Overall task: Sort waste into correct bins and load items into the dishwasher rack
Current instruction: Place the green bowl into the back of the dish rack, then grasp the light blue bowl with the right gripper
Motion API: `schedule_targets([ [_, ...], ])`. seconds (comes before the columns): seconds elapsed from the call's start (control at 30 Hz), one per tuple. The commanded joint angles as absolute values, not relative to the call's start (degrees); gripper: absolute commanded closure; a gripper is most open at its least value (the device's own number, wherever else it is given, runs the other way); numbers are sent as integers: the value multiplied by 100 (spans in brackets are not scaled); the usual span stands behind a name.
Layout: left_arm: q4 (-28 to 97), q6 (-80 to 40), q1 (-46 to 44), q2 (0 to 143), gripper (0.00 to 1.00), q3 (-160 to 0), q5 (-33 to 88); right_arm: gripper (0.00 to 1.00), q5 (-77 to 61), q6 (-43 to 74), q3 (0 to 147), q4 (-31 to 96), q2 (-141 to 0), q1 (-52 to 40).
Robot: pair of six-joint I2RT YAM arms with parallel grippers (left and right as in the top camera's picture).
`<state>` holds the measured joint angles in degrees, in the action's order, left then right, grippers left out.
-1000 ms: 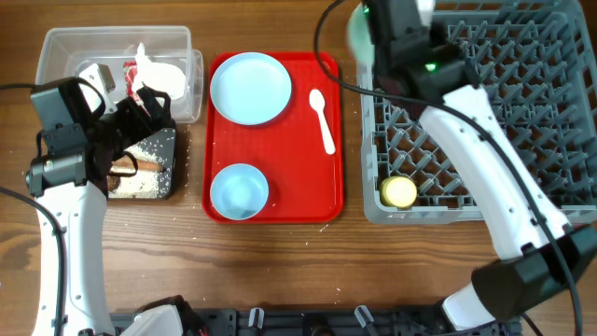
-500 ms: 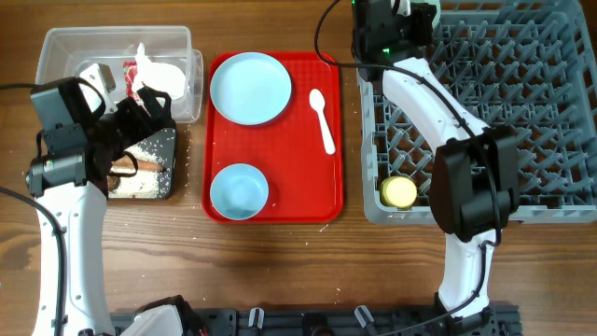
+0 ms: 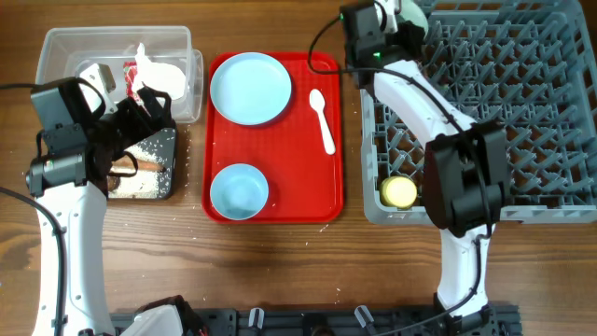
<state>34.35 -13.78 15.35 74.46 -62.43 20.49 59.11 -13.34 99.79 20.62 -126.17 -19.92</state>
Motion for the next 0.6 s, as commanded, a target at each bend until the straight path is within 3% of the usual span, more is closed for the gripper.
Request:
schedule_targets([
  [0.0,3415,-1260,1522,7417,0,-6302,2119,24,5642,-1337,9979,2231,-12728,-2239],
  [0.03,3415,-1260,1522,7417,0,-6302,2119,15,5642,-1337,9979,2228,-12724,-2283],
  [0.13,3415,-1260,1522,7417,0,-6302,2121,2,5638,-1341,9979,2265,-12693,-2462],
  [0.3,3415,-1260,1522,7417,0,-6302,2119,0,5234,-1192,9988,2324,-12403,-2759],
  [0.4,3415,-1260,1522,7417,0,-6302,2119,0,3750,-1179,9992,2720,-11802,-2814],
  [0.57,3415,-1260,1522,7417,0,-6302,2119,0,-1459,-989,9990,4130,-10892,-2827],
])
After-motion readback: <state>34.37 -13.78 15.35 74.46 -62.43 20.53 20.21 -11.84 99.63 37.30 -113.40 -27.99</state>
